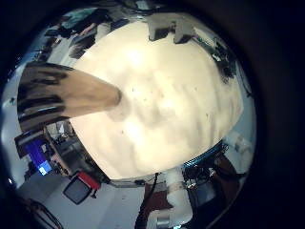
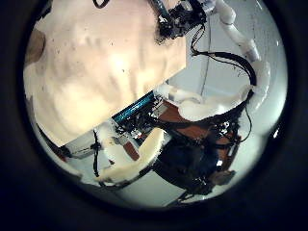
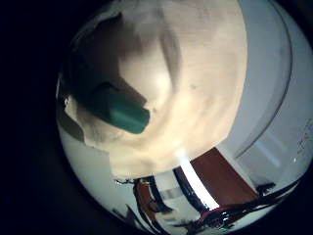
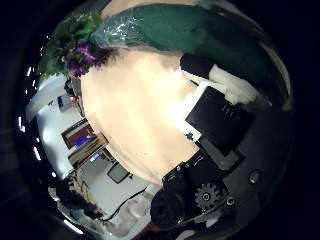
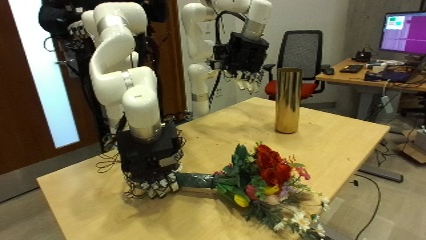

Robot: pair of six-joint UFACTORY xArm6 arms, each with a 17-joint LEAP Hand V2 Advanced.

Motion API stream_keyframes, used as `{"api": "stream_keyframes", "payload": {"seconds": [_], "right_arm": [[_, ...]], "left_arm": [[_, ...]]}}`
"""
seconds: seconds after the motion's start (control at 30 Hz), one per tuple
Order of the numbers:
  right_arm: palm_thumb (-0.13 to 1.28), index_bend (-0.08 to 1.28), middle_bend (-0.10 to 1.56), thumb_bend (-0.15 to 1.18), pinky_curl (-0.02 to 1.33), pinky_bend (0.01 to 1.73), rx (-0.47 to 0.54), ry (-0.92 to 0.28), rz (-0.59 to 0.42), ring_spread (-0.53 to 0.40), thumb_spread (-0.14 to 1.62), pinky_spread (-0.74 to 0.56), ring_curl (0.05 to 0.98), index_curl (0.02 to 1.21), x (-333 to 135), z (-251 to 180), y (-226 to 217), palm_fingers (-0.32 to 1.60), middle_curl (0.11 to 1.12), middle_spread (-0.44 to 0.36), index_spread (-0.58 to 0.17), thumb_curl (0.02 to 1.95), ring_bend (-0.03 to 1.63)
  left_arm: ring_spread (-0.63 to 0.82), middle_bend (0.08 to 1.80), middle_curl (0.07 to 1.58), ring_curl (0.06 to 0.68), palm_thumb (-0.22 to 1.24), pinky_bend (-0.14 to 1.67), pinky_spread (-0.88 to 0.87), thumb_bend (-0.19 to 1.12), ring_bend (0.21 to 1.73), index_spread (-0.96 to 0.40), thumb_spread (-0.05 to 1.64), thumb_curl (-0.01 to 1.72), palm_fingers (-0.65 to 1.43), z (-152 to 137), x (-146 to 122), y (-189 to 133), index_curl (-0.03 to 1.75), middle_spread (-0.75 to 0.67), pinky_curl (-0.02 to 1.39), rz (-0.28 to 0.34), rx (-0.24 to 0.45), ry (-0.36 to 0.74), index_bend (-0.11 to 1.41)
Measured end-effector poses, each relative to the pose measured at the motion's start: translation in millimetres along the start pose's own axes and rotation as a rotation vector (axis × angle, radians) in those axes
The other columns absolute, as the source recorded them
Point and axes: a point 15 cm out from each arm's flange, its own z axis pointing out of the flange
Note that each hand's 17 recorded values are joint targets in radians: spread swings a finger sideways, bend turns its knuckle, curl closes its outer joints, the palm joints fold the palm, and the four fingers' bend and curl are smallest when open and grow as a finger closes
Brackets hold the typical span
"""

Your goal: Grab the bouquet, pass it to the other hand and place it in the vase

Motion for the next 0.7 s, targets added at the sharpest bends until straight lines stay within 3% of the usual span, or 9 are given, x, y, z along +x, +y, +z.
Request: {"api": "stream_keyframes", "payload": {"seconds": [0.27,0.4,0.7], "right_arm": [[1.13,0.97,1.29,0.04,0.51,1.45,0.048,-0.133,-0.073,-0.207,0.89,-0.26,0.560,0.91,-21.6,-46.2,20.1,1.16,0.73,-0.175,-0.331,0.58,1.43],[1.18,0.99,1.33,0.03,0.55,1.46,0.114,-0.223,-0.123,-0.198,0.87,-0.22,0.585,0.95,-31.7,-81.5,30.0,1.13,0.74,-0.157,-0.315,0.64,1.44],[1.24,1.00,1.36,0.00,0.63,1.41,0.108,-0.484,-0.272,-0.191,0.71,-0.20,0.613,0.98,-62.9,-134.4,80.4,1.12,0.74,-0.135,-0.287,0.77,1.45]], "left_arm": [[0.61,0.18,0.25,0.227,0.36,0.19,0.52,-0.03,0.34,0.34,0.89,0.31,-0.04,-0.8,0.0,-1.5,0.28,0.55,0.30,-0.004,0.010,0.007,0.17],[0.61,0.18,0.25,0.226,0.36,0.19,0.52,-0.03,0.34,0.34,0.89,0.31,-0.03,-1.7,-4.1,-0.5,0.29,0.54,0.30,-0.011,0.012,0.008,0.17],[0.61,0.18,0.25,0.230,0.27,0.20,0.51,-0.03,0.34,0.34,0.90,0.30,-0.03,-11.6,-11.6,1.3,0.29,0.54,0.31,-0.039,0.040,0.045,0.17]]}}
